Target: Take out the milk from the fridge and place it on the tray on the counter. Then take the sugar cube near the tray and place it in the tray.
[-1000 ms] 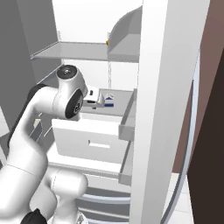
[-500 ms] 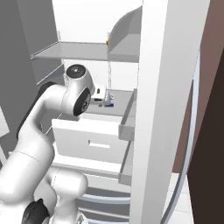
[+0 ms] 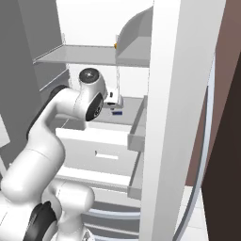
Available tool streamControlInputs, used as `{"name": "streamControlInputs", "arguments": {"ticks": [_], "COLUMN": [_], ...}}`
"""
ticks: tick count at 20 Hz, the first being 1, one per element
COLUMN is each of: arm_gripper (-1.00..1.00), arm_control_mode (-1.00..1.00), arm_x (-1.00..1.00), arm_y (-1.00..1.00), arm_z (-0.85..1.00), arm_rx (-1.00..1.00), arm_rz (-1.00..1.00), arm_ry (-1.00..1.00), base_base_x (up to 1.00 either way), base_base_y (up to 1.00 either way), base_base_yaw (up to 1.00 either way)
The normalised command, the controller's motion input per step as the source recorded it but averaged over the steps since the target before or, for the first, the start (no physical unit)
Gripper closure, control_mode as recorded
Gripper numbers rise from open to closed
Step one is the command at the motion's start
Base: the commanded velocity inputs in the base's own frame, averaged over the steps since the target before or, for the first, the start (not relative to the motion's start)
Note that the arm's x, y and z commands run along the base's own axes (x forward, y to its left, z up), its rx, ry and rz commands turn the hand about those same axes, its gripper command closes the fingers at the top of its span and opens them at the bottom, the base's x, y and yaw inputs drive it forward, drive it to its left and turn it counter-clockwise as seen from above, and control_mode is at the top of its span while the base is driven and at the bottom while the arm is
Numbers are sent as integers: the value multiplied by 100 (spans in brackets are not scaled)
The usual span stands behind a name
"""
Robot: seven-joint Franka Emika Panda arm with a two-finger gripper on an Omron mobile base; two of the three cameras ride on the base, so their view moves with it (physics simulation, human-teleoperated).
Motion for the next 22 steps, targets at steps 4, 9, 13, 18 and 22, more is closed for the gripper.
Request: {"name": "streamControlInputs", "arguments": {"ticks": [4, 9, 13, 18, 22], "arm_gripper": [-100, -100, -100, -100, -100], "arm_control_mode": [-100, -100, -100, -100, -100], "arm_x": [38, 37, 26, 32, 29], "arm_y": [-13, -2, 0, 0, 0], "arm_z": [-5, -13, -16, -23, -28], "arm_rx": [0, 0, 0, 0, 0], "arm_rz": [7, 2, 0, 0, 0], "arm_ry": [-4, 0, 0, 0, 0], "base_base_x": [0, 0, 0, 0, 0], "base_base_y": [0, 0, 0, 0, 0], "base_base_yaw": [0, 0, 0, 0, 0]}}
